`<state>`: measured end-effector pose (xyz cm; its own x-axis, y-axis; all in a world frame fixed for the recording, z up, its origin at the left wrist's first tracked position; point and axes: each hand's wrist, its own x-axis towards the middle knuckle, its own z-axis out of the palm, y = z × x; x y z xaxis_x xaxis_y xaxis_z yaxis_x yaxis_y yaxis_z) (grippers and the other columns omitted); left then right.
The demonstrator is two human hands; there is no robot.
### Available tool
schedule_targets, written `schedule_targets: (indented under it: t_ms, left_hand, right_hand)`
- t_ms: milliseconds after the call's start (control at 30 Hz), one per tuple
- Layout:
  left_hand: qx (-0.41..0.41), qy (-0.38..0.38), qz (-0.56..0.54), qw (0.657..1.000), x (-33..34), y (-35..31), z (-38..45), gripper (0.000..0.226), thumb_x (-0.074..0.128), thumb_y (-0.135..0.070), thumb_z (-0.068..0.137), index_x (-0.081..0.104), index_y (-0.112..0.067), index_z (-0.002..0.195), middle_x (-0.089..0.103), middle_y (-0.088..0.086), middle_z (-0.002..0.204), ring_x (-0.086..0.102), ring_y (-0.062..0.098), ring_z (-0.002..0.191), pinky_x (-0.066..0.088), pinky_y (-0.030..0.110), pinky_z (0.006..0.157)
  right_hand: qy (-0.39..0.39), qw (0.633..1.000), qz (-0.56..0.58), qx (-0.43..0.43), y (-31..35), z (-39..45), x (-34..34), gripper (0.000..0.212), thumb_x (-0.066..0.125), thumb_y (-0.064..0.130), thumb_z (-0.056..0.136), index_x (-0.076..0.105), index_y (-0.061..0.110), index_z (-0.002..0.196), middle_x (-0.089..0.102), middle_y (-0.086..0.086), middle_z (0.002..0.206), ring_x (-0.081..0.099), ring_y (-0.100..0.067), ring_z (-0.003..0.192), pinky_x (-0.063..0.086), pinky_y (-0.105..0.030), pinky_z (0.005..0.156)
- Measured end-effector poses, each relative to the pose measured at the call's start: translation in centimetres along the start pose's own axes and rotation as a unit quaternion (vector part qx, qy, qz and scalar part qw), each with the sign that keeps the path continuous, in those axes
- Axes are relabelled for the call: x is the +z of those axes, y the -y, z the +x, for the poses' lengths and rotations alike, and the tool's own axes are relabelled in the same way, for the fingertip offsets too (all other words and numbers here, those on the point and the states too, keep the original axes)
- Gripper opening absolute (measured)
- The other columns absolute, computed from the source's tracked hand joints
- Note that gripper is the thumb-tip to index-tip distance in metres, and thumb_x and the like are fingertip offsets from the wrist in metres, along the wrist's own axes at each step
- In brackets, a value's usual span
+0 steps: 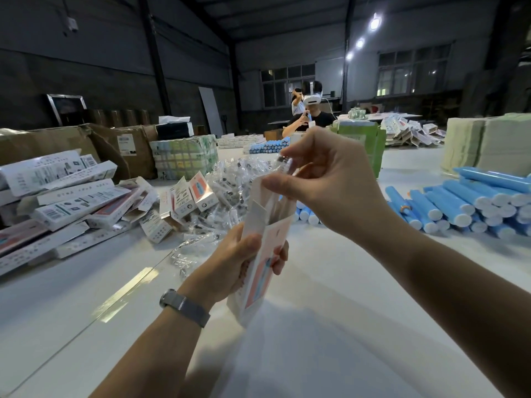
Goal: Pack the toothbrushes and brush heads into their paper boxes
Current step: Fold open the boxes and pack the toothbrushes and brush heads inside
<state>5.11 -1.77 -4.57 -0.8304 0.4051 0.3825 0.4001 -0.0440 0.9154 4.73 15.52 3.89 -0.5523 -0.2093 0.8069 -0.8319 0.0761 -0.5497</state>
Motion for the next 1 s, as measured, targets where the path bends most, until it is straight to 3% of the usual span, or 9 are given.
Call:
schedule_targets:
  t_ms: [100,233,333,433,633,800,867,933,1000]
  left_hand:
    - [-0.003,0.005,-0.003,1.000,0.0,0.0,0.0,0.055,0.072,-0.072,0.066,0.070,-0.026,0.095,0.066,0.004,0.080,0.059,0.016,0.065,0.052,0.027,0.070]
    - [-0.005,-0.006,-0.002,1.000,0.0,0.1,0.1,0.059,0.072,-0.075,0.065,0.070,-0.022,0.092,0.066,0.005,0.080,0.060,0.017,0.066,0.053,0.027,0.070]
    - [0.002,-0.014,-0.011,1.000,-0.1,0.2,0.1,0.064,0.071,-0.082,0.062,0.072,-0.024,0.091,0.067,0.006,0.082,0.061,0.018,0.066,0.053,0.028,0.069]
    - [0.007,-0.013,-0.015,1.000,-0.1,0.3,0.1,0.064,0.069,-0.084,0.063,0.072,-0.027,0.092,0.067,0.005,0.084,0.061,0.019,0.067,0.052,0.029,0.070]
    - [0.033,-0.059,-0.049,0.997,0.1,0.9,0.4,0.068,0.054,-0.087,0.073,0.070,-0.034,0.111,0.072,0.003,0.090,0.070,0.019,0.080,0.057,0.032,0.074]
    - [0.054,-0.144,0.008,0.988,0.8,1.2,1.0,0.066,0.048,-0.096,0.062,0.070,-0.051,0.105,0.074,-0.008,0.089,0.074,0.015,0.085,0.059,0.029,0.072]
    - [0.085,-0.189,0.049,0.977,0.8,1.1,1.3,0.063,0.048,-0.087,0.074,0.065,-0.042,0.115,0.072,-0.003,0.090,0.073,0.021,0.084,0.060,0.034,0.071]
    - [0.146,-0.225,0.104,0.958,0.8,1.0,1.5,0.043,0.042,-0.057,0.095,0.046,-0.032,0.130,0.072,-0.005,0.096,0.073,0.019,0.084,0.060,0.030,0.069]
    - [0.211,-0.244,0.152,0.934,1.1,1.0,1.6,0.026,0.034,-0.023,0.107,0.029,-0.023,0.132,0.069,-0.023,0.107,0.073,0.009,0.086,0.058,0.020,0.065]
  right_hand:
    - [-0.031,0.999,-0.004,-0.013,-0.3,0.2,-0.5,0.028,0.089,0.019,0.068,0.064,0.022,0.080,0.065,0.013,0.067,0.062,-0.001,0.055,0.055,-0.020,0.057]
    - [0.035,0.988,-0.139,-0.064,-0.9,-0.5,-0.1,0.022,0.088,0.022,0.071,0.069,0.018,0.082,0.068,0.009,0.073,0.063,-0.006,0.065,0.044,-0.009,0.059]
    - [0.055,0.969,-0.209,-0.121,-1.5,-0.7,0.4,0.019,0.083,0.026,0.077,0.073,0.010,0.080,0.069,0.002,0.077,0.061,-0.014,0.071,0.044,-0.019,0.064]
    - [0.089,0.967,-0.200,-0.128,-2.2,-0.6,0.2,0.022,0.074,0.025,0.086,0.073,0.006,0.074,0.063,-0.001,0.083,0.058,-0.019,0.079,0.046,-0.030,0.070]
    - [0.178,0.959,-0.192,-0.106,-3.2,-1.1,-0.3,0.025,0.058,0.028,0.094,0.077,0.012,0.092,0.050,0.005,0.106,0.049,-0.014,0.097,0.044,-0.031,0.084]
    - [0.154,0.968,-0.187,-0.069,-4.4,-1.2,-0.6,0.014,0.066,0.020,0.092,0.076,0.013,0.099,0.044,0.004,0.117,0.049,-0.014,0.101,0.040,-0.020,0.085]
    - [0.137,0.977,-0.159,-0.028,-5.0,-1.2,-0.5,0.016,0.068,0.019,0.091,0.075,0.016,0.105,0.046,0.004,0.115,0.051,-0.008,0.097,0.037,-0.010,0.078]
    - [0.121,0.986,-0.111,0.007,-5.6,-1.3,-0.1,0.024,0.070,0.014,0.090,0.071,0.018,0.113,0.051,0.006,0.110,0.054,-0.004,0.090,0.043,-0.011,0.070]
    - [0.087,0.994,-0.064,0.016,-6.0,-1.6,0.3,0.038,0.073,0.008,0.086,0.064,0.022,0.120,0.053,0.010,0.107,0.057,-0.003,0.079,0.045,-0.012,0.064]
